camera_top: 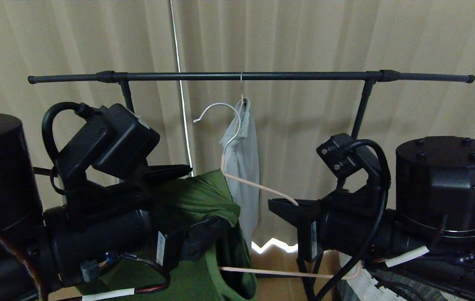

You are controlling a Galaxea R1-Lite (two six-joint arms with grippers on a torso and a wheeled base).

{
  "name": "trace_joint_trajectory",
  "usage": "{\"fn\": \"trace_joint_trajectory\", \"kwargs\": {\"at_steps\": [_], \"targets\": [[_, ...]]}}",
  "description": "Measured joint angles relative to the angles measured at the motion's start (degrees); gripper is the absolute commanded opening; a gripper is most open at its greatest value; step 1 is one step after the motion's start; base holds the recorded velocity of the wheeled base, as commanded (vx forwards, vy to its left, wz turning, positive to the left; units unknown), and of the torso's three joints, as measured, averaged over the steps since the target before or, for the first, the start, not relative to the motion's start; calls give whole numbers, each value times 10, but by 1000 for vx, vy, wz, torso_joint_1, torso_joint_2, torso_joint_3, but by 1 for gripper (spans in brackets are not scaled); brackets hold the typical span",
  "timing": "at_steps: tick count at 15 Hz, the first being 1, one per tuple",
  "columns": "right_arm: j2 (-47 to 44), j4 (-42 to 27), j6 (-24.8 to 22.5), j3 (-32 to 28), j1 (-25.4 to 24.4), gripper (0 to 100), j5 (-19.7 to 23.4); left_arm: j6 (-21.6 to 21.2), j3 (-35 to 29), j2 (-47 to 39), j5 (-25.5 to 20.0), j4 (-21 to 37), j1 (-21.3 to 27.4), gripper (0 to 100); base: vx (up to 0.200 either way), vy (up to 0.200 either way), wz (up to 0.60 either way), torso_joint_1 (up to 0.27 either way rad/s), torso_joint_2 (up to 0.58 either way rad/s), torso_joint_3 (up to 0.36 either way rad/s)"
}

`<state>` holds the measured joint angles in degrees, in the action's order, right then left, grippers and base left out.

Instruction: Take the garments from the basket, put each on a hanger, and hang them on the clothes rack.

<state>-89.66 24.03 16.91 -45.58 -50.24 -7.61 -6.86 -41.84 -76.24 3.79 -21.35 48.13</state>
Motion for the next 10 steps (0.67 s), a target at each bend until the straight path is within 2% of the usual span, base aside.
{"fn": "trace_joint_trajectory", "kwargs": {"at_steps": [2, 6, 10], "targets": [[9, 0, -9, 2, 11, 0, 0, -15, 11, 9, -1, -1, 0, 100, 0, 0, 0, 0, 0, 0], [40, -2, -15, 12, 35, 0, 0, -47, 46, 30, -2, -37, 0, 100, 0, 0, 0, 0, 0, 0], [70, 4, -52, 45, 69, 0, 2, -77, 69, 51, -3, -44, -5, 100, 0, 0, 0, 0, 0, 0]]}}
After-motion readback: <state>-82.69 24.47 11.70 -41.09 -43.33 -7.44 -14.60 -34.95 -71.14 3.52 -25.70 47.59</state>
